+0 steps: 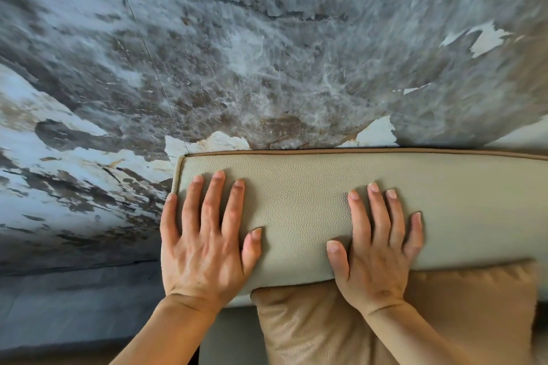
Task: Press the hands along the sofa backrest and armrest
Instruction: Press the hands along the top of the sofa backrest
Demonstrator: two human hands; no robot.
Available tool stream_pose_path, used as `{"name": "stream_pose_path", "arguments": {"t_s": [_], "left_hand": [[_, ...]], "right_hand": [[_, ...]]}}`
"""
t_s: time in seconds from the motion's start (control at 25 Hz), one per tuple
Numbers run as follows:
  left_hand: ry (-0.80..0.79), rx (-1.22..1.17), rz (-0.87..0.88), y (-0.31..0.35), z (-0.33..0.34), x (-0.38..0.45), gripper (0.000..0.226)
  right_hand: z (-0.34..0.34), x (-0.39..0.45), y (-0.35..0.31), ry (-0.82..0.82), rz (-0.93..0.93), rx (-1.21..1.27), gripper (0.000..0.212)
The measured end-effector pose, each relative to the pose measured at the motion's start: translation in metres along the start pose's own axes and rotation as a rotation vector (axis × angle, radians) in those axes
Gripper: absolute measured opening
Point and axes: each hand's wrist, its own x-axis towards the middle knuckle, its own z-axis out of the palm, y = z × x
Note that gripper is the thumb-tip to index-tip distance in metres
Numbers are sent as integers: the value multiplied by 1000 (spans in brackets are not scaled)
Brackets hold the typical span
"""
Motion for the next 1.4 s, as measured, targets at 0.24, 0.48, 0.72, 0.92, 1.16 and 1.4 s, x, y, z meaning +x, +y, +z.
{"name": "stream_pose_path", "arguments": {"t_s": [0.24, 0.48, 0.72, 0.92, 1.16, 1.4], "left_hand": [[-232, -153, -3, -4, -30, 3, 69], [-242, -203, 33, -17, -131, -26, 71], [-33, -216, 11, -30, -309, -88, 69], [75, -172, -42, -40, -488, -170, 69], [197, -49, -112, -60, -639, -239, 67], [275, 38, -120, -84, -704, -285, 65]], "right_hand": [[-55, 1, -12, -270, 49, -85, 70], [-172, -29, -47, -217, 120, -17, 68], [-351, -64, -57, -1, 64, 36, 66], [-522, -124, -45, 152, 12, 133, 66], [-653, -188, -41, 285, -36, 182, 68], [-708, -226, -82, 324, -85, 245, 69]]}}
